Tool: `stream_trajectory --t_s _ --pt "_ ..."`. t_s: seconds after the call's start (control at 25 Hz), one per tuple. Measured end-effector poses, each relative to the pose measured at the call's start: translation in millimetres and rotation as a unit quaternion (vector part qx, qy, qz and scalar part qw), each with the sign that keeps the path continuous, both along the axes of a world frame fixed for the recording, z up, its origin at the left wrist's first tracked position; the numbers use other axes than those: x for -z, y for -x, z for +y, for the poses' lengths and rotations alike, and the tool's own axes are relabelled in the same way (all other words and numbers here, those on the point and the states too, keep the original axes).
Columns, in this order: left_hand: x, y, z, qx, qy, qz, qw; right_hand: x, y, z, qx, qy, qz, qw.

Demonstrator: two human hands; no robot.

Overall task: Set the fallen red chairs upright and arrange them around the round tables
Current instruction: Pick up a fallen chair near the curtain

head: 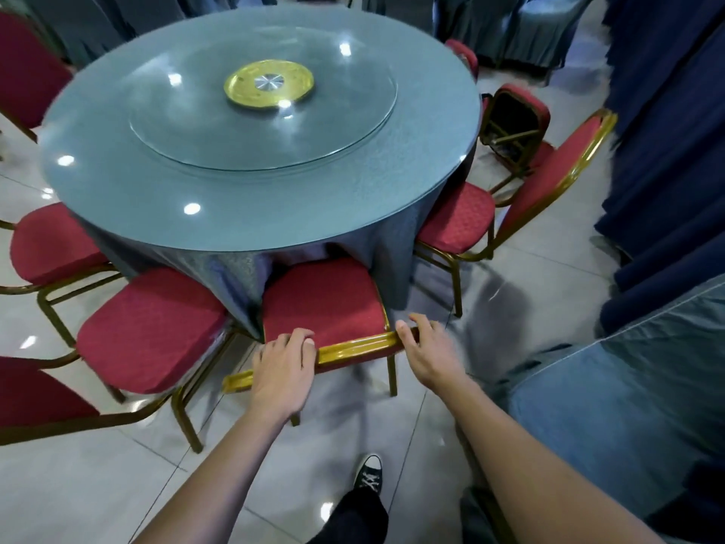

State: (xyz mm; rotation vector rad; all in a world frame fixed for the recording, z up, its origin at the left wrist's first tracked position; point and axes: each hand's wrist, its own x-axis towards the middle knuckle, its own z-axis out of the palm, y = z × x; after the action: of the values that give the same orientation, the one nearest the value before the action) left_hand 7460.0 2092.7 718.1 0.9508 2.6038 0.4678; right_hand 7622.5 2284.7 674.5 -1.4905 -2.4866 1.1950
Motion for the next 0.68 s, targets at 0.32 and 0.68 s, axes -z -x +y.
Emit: stream_trajectory --t_s 0.32,0.68 --pt "-27 -39 161 0.183 -0.069 -0.007 0.981 -36 -52 99 0.101 -0.078 0.072 0.989" --pt "-64 -102 395 0.286 -0.149 -0.036 0.946 -74 -123 293 0.217 -0.143 0.145 0.955"
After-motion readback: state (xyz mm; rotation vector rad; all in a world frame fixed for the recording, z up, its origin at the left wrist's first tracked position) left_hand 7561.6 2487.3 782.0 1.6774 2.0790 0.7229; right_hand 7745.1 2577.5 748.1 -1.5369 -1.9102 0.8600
